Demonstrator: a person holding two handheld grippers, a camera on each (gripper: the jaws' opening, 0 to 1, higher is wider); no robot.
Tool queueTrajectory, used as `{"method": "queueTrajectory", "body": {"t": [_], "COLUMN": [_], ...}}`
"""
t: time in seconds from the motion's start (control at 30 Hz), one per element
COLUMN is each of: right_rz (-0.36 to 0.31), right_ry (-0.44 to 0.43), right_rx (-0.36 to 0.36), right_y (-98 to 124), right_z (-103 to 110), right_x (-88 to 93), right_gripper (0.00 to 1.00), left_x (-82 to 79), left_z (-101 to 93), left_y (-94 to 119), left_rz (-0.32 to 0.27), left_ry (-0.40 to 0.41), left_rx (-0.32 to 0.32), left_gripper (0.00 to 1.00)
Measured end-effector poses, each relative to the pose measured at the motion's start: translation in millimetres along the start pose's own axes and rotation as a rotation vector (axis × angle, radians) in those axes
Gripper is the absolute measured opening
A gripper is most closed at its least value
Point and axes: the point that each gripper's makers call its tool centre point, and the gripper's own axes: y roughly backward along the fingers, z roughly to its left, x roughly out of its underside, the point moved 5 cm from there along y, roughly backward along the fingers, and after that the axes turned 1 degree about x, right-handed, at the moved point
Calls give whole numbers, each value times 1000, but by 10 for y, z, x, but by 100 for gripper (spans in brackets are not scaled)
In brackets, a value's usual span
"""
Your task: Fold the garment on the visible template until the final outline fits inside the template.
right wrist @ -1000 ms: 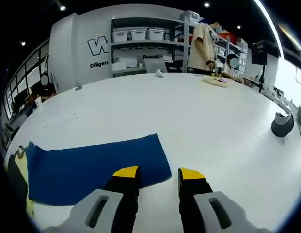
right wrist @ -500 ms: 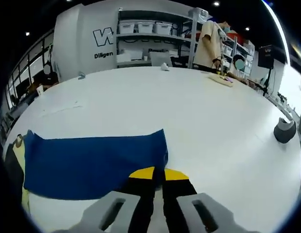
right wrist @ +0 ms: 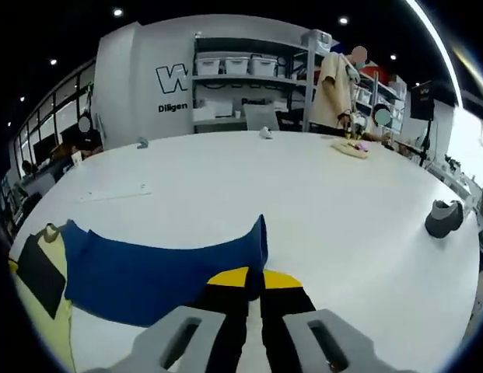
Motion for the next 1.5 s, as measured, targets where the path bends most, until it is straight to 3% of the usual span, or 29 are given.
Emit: {"method": "queueTrajectory", "body": {"t": [0.13,0.4,0.53,0.57,0.67,0.77,0.83,0.93,1.0,1.07,1.17,1.27,1.43,1.5], "right_rz": [-77,-140,-183,-202,-238,-269,-278,-302,-314,-329,-348,-353,-342,-337], "right_ry": [-22,-11,-32,-32,-38,-25,-16,-7,-4,-7,12,31,71,71], "right_rx": [-78,-197,-257,-289,-362,-414,-448,-506,-543,-575,-615,-662,-725,-739], "right_y": [113,206,307,299,398,493,490,634,682,736,831,848,846,849], "right_z": [190,597,842,930,1194,1399,1500,1784,1956,2114,2350,2591,3037,3104], "right_x": [-205,-508,-677,-717,-879,-1009,-1038,-1167,-1204,-1250,-1284,-1264,-1197,-1186], "right_gripper": [0,0,0,0,0,0,0,0,0,0,0,0,0,0], "left_x": [-57,-150,-121,-79,-23,33,31,48,79,61,50,58,115,144], "left_z": [-77,-204,-255,-353,-414,-403,-502,-586,-634,-683,-772,-809,-884,-921], "left_y": [41,285,315,393,487,597,694,809,850,871,932,991,1020,1019], "left_rz": [-20,-34,-41,-23,-21,15,-20,-41,-71,-139,-202,-196,-204,-184], "left_ry": [-15,-48,-59,-108,-145,-204,-146,-122,-104,-66,-17,-63,-35,-50], "left_rx": [16,0,18,37,30,-42,-29,-20,-13,-5,27,-11,43,59], "left_gripper": [15,32,39,40,43,44,47,52,55,57,68,79,87,92]}}
